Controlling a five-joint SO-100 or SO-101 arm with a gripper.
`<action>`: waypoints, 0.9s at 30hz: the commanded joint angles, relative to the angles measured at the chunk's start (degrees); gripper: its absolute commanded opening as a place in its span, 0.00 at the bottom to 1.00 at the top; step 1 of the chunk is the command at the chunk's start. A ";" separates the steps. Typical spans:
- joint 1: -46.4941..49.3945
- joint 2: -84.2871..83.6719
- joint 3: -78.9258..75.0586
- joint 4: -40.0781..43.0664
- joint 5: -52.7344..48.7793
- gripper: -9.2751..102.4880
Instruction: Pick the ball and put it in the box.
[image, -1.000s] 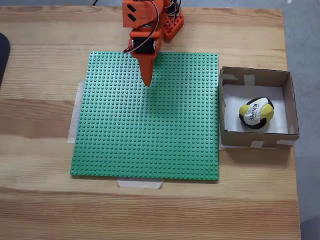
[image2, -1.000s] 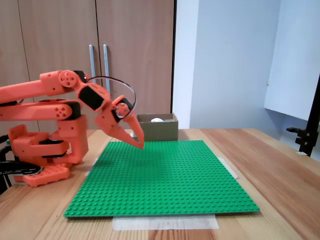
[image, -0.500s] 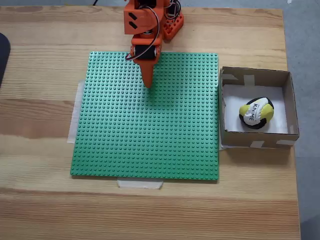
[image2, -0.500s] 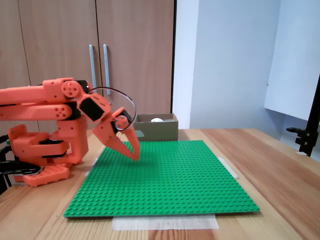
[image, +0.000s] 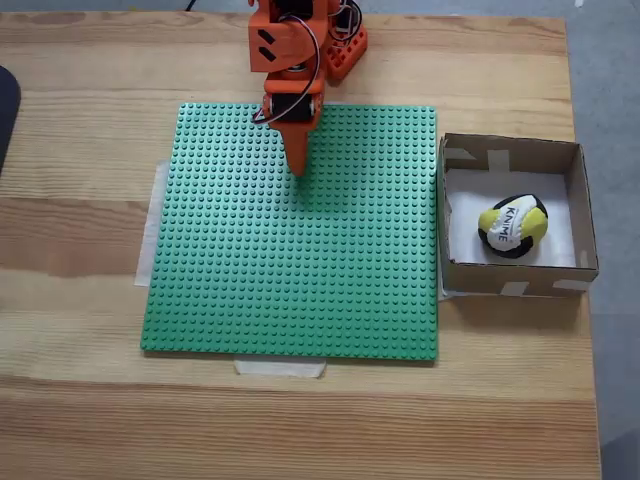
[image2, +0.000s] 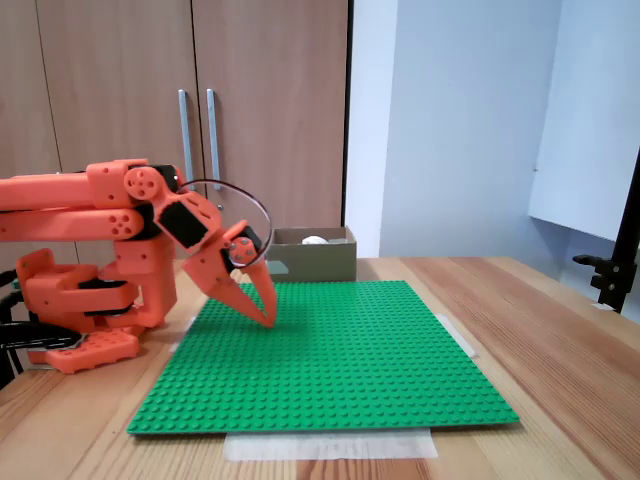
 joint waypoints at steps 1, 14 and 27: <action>0.35 0.53 1.05 -0.53 -0.70 0.08; 0.35 0.53 2.90 -1.14 -1.32 0.08; 0.70 0.53 4.31 -2.20 -1.32 0.08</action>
